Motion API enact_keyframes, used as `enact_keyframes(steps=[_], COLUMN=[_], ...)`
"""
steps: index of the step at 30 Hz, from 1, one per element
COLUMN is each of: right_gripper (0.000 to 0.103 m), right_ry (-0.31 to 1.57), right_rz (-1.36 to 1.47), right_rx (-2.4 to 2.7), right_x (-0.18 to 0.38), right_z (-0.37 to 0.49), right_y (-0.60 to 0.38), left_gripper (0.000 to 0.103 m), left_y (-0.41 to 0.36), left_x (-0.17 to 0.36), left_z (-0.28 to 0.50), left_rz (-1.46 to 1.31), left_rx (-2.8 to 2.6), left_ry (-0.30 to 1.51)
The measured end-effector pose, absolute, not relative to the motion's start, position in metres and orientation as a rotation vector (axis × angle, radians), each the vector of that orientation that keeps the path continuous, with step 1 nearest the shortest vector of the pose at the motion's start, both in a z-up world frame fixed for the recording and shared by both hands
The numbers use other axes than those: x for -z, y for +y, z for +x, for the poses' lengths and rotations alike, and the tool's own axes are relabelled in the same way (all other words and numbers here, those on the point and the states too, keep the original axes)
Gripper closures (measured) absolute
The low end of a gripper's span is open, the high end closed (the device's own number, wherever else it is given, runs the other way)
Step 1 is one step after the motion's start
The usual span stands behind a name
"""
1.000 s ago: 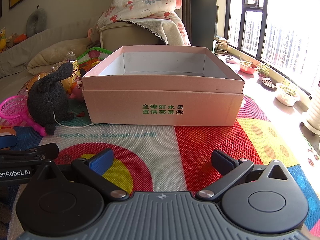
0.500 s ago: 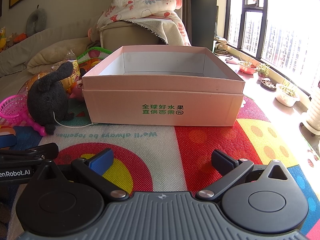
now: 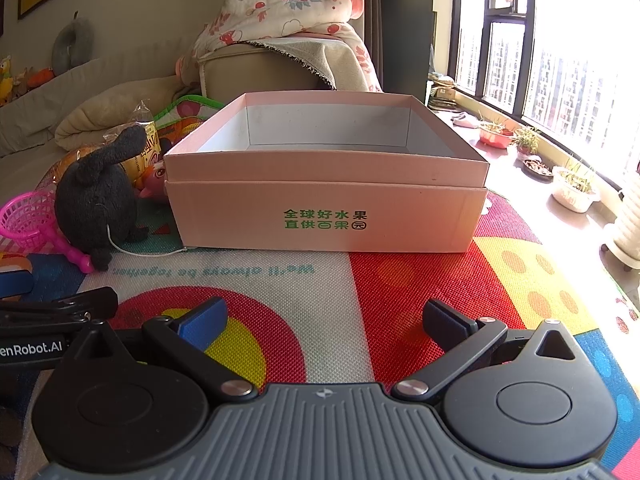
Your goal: Organize objects
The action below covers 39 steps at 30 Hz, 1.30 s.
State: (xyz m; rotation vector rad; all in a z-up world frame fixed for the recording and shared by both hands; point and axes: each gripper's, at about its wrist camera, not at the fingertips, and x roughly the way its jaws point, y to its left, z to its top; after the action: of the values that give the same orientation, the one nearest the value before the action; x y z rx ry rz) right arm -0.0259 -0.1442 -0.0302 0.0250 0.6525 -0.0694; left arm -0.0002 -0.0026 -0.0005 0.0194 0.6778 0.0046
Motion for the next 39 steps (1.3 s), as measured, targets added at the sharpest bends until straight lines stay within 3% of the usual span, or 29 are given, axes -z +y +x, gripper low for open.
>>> enact_keyframes(steps=[22, 28, 34, 39], right_gripper=[0.000, 0.000, 0.000, 0.000], right_ry=[0.654, 0.760, 0.787, 0.785], right_rz=[0.030, 0.020, 0.012, 0.016], right_rx=[0.067, 0.014, 0.009, 0.028], right_x=[0.029, 0.021, 0.020, 0.021], right_z=[-0.028, -0.015, -0.014, -0.015], right_y=[-0.145, -0.150, -0.147, -0.146], left_gripper=[0.000, 0.000, 0.000, 0.000], left_y=[-0.002, 0.003, 0.011, 0.012], left_x=[0.000, -0.004, -0.035, -0.054], left_z=[0.000, -0.003, -0.011, 0.026], left_rz=[0.013, 0.001, 0.014, -0.003], left_rx=[-0.001, 0.030, 0.064, 0.088], left_ry=[0.679, 0.676, 0.564, 0.586])
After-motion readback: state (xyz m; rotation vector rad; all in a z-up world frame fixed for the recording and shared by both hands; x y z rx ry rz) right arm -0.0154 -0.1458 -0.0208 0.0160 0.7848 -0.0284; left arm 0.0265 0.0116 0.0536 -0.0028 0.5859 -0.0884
